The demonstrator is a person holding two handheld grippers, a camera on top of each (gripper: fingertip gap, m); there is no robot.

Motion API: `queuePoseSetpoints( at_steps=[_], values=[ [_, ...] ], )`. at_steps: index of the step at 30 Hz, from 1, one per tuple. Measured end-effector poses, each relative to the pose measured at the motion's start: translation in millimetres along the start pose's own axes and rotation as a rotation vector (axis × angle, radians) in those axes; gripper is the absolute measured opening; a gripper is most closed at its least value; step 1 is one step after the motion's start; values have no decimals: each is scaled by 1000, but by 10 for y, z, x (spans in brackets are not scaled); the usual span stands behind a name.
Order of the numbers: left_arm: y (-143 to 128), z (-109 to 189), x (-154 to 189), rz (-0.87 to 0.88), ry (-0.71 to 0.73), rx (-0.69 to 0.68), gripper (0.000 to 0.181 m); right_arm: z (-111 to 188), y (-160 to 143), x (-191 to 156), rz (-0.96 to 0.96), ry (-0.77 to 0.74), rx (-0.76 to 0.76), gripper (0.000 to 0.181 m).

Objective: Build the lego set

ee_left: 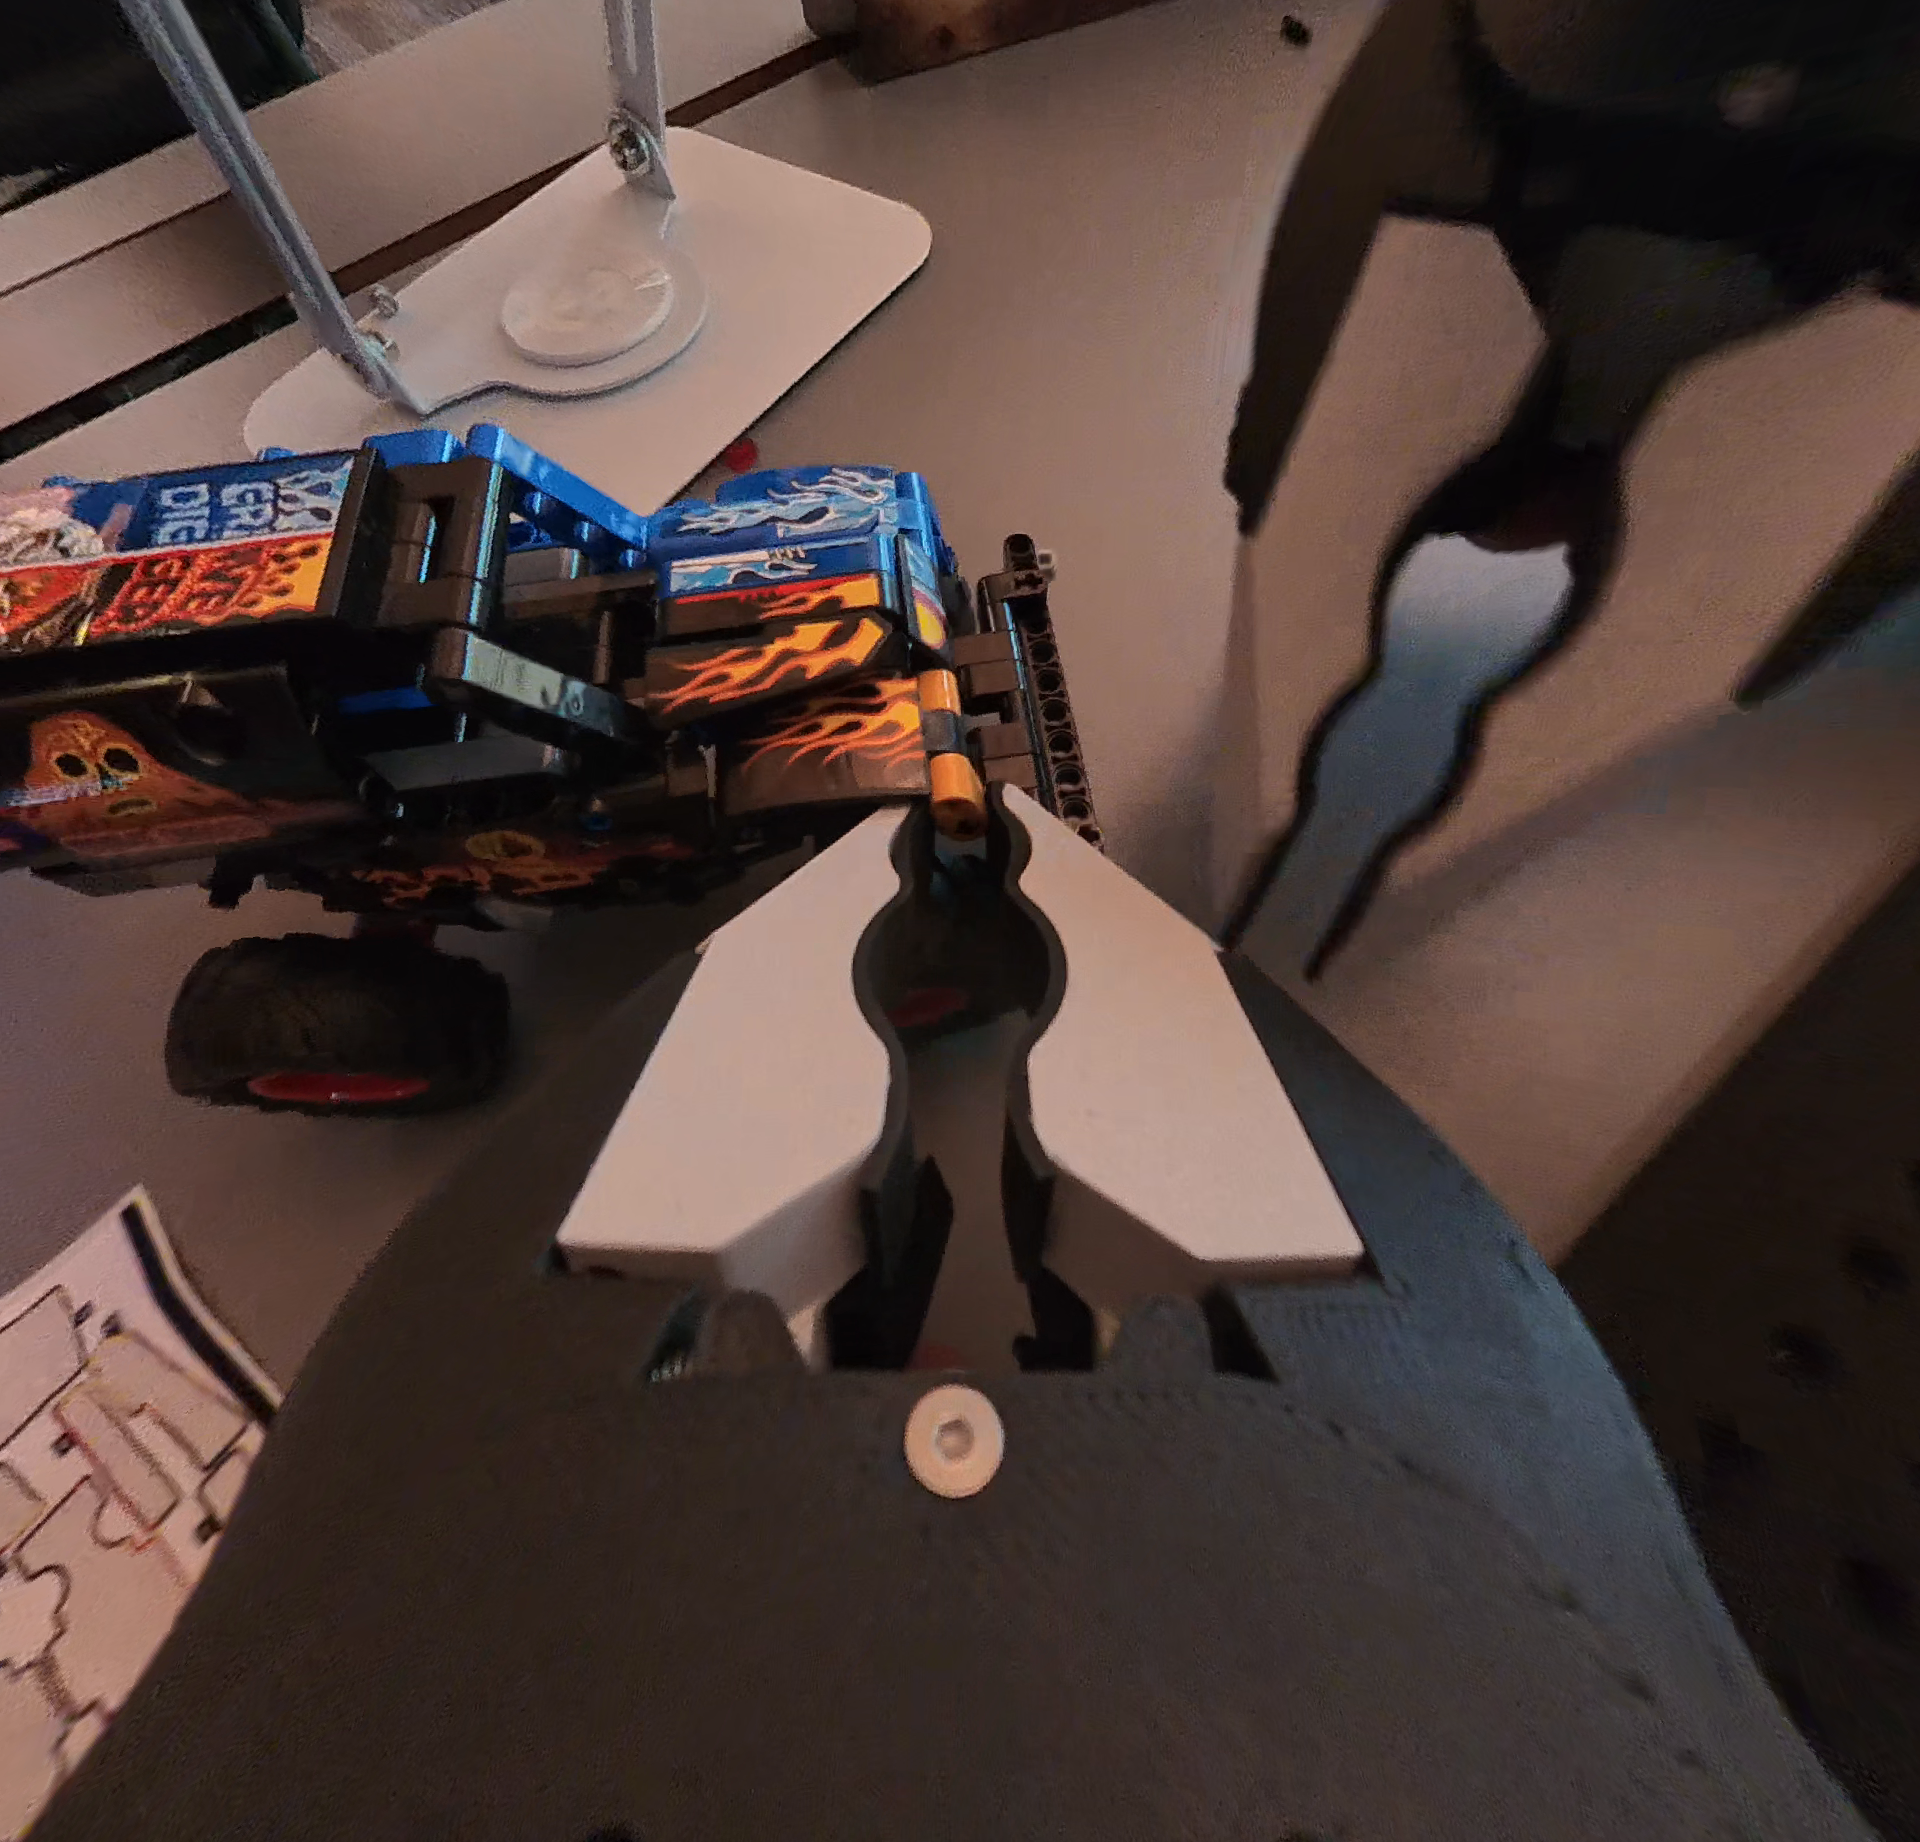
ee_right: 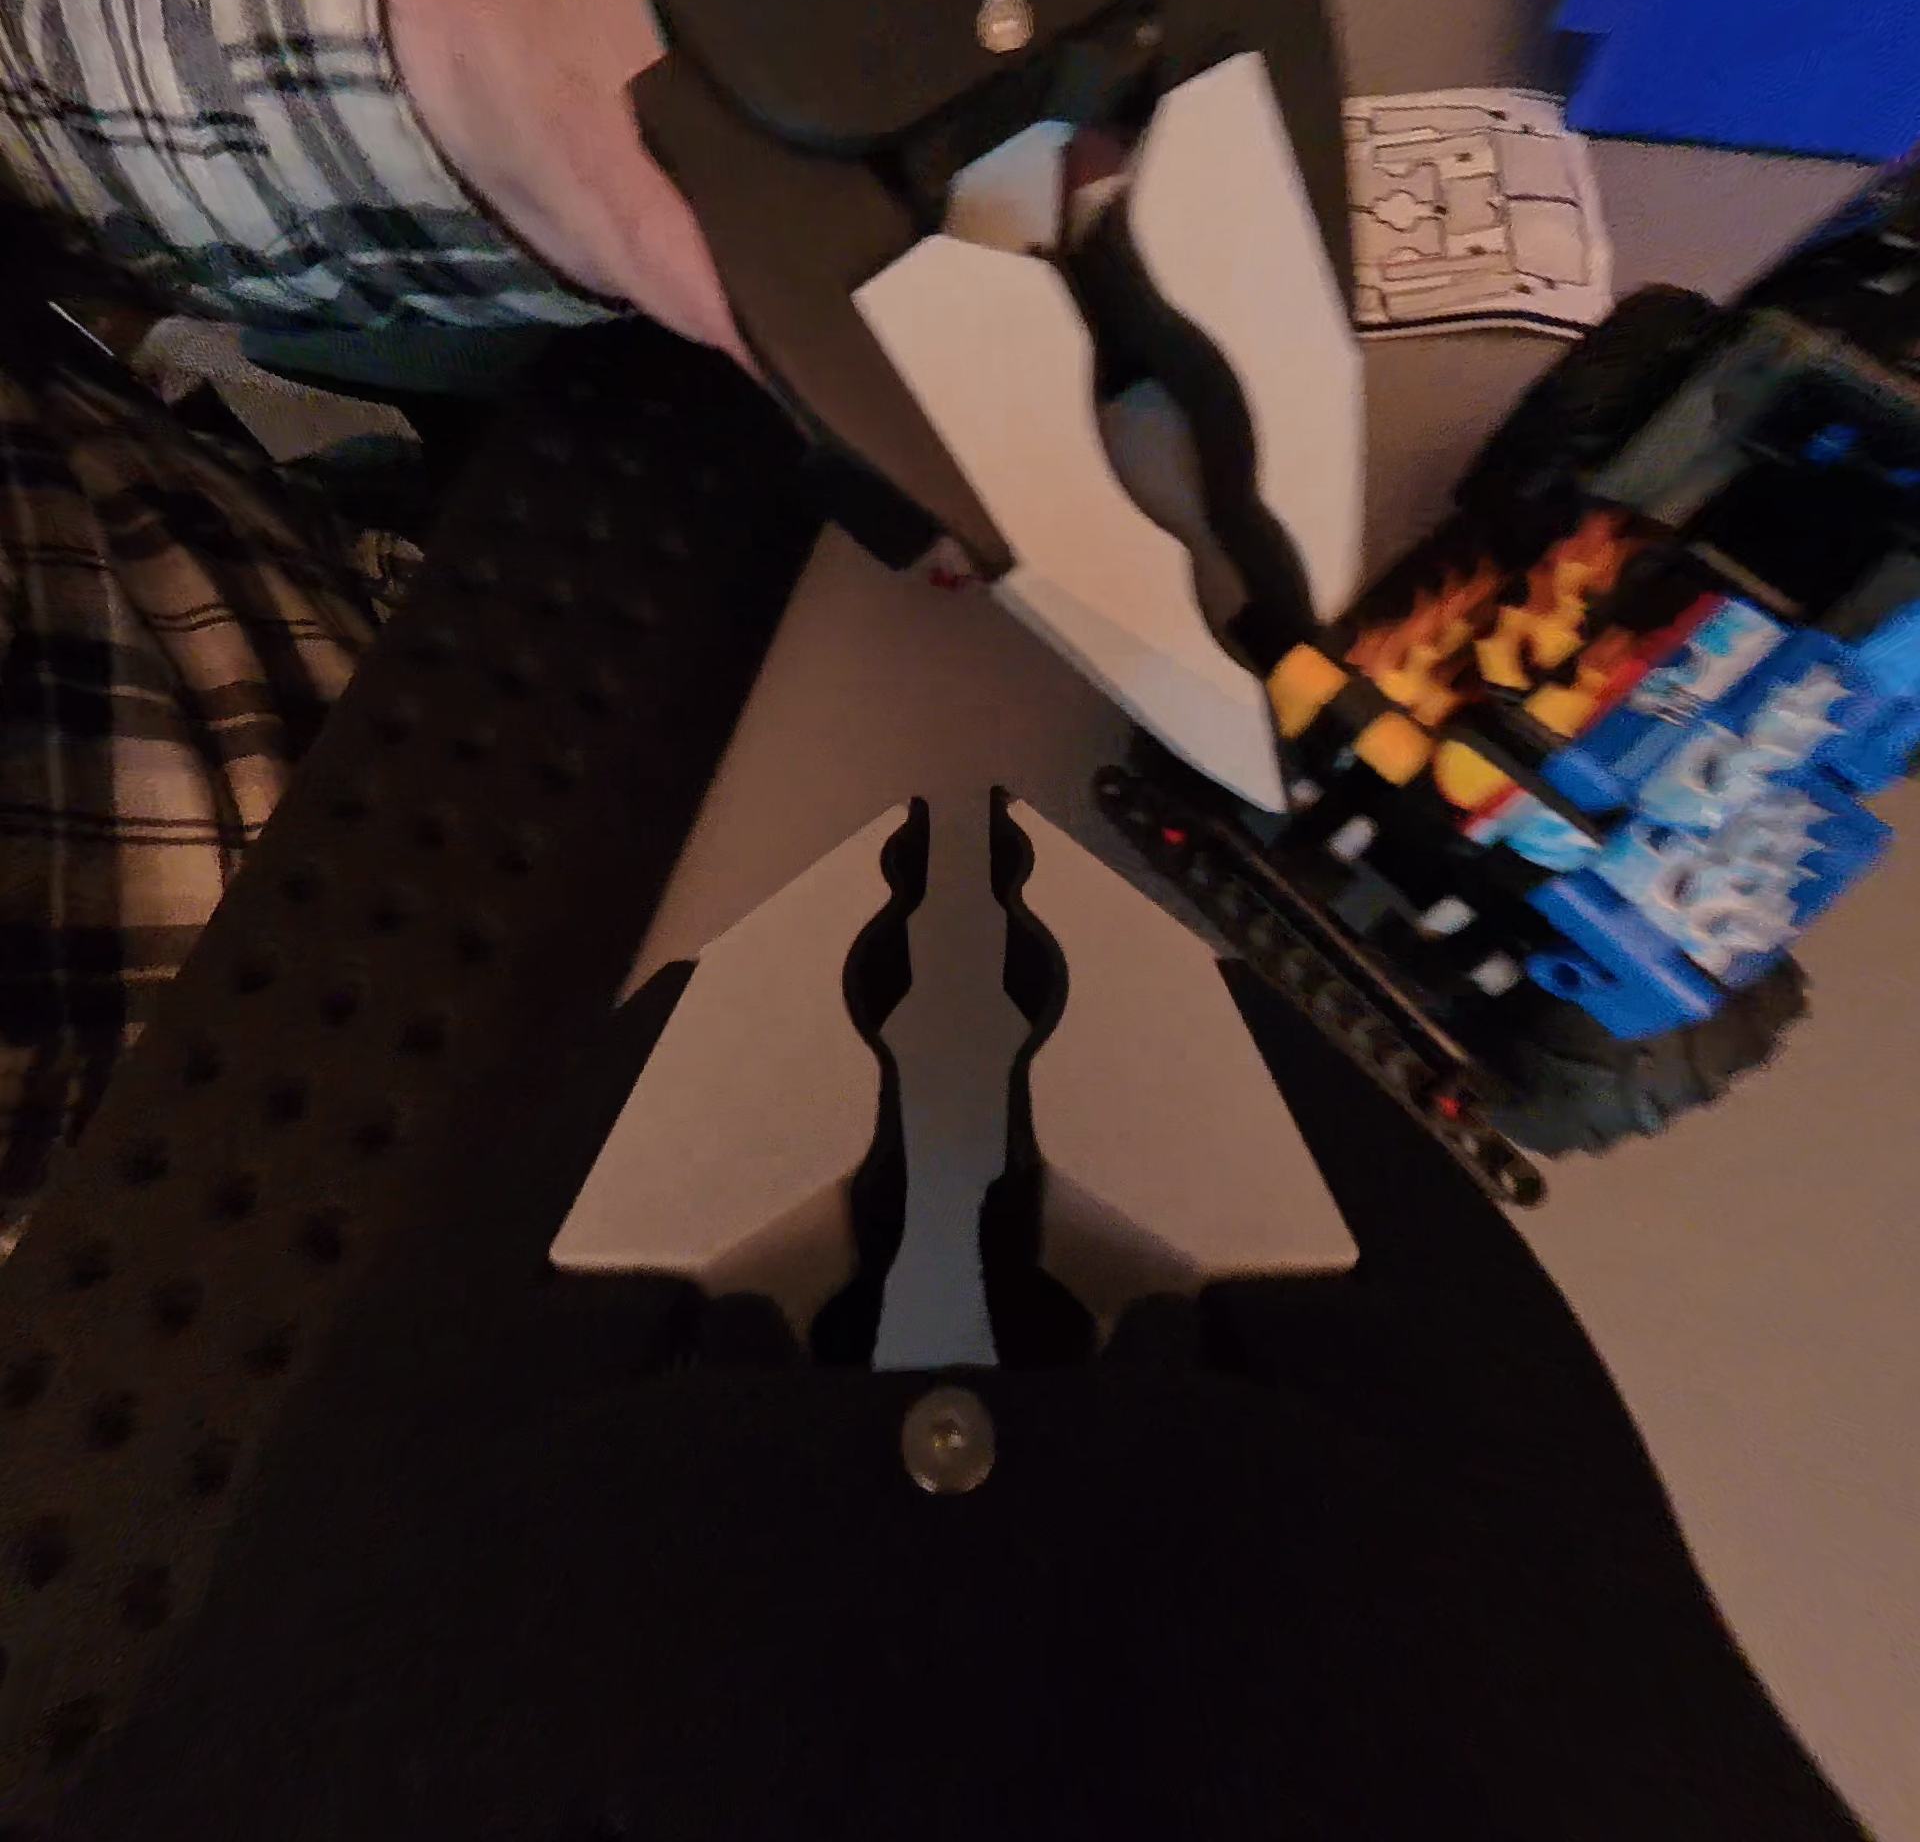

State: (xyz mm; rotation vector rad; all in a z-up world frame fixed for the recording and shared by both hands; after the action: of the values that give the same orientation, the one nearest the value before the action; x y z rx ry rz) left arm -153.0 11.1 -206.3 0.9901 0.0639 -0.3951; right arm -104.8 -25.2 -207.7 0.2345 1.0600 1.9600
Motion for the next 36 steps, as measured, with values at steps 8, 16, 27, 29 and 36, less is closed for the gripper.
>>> queuePoseSetpoints(
  at_steps=[8,16,27,29,36],
  values=[
    [-185,107,-363,66,3,-36,8,-711,257,-228,58,-39,37,23],
    [-203,109,-378,65,10,-2,8,-987,170,-101,47,-92,-55,13],
    [-199,110,-377,80,-10,42,8,-1053,196,-122,29,-66,-72,9],
    [-199,110,-374,80,-9,46,8,-1015,183,-112,19,-65,-64,9],
    [-187,110,-336,100,-19,64,8,-866,37,-135,21,-62,-75,9]
  ],
)
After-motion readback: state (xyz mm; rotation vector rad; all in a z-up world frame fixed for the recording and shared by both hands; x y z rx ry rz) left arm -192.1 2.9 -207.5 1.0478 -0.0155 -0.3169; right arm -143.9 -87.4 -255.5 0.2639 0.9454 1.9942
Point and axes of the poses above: each gripper's, where its closed fingertips meet, z back along the fingers, y out of its top, x = y × z across the jaws, the point moved 1 cm from there along z, back along the fingers, and after that the axes turned 11 degrees about -z, right-handed, at the moved point
